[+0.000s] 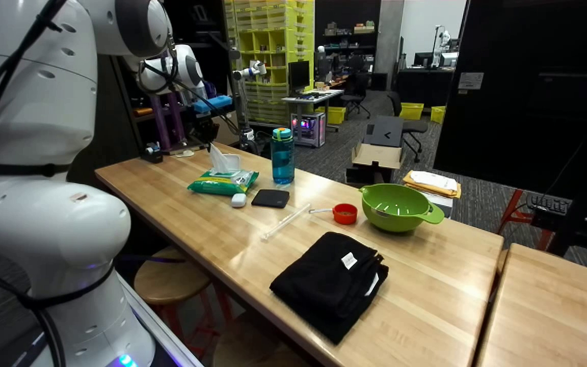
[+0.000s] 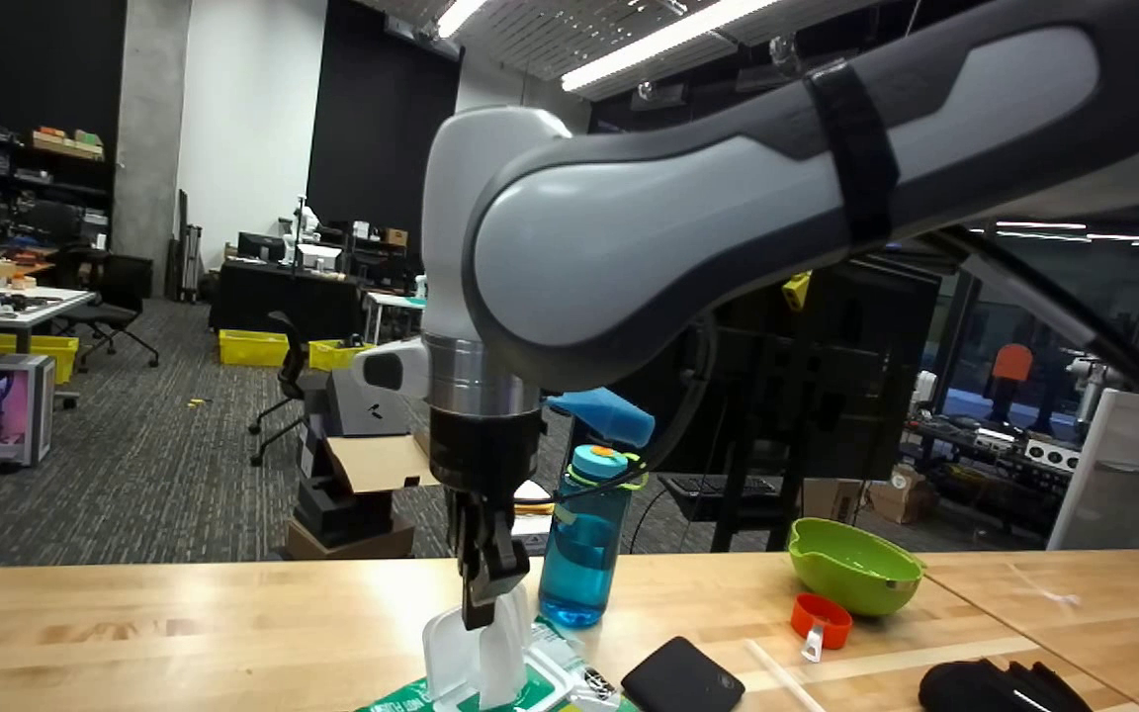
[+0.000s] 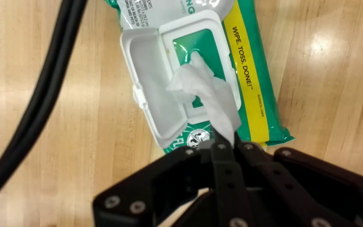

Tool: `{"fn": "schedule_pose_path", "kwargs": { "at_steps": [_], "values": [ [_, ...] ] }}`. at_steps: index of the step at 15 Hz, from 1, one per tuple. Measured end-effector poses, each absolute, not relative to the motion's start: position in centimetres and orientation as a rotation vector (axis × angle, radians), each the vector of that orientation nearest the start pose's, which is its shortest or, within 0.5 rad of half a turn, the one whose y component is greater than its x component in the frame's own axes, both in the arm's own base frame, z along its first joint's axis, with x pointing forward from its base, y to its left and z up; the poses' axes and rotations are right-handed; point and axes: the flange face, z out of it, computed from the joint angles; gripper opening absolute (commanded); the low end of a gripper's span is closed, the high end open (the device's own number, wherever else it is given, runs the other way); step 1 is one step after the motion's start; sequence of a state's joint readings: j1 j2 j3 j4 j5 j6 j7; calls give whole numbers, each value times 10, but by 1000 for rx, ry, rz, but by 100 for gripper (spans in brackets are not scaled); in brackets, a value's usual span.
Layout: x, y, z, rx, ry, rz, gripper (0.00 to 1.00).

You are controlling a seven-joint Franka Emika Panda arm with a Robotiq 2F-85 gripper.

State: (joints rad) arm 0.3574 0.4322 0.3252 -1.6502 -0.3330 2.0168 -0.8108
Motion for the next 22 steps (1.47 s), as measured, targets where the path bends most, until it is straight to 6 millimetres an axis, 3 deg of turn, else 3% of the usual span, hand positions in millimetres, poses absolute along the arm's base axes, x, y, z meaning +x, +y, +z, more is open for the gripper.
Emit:
{"fn": "schedule_pose_path", "kwargs": {
  "at_steps": [22],
  "values": [
    [538, 408, 442, 2089, 1966, 62, 0]
  ]
}}
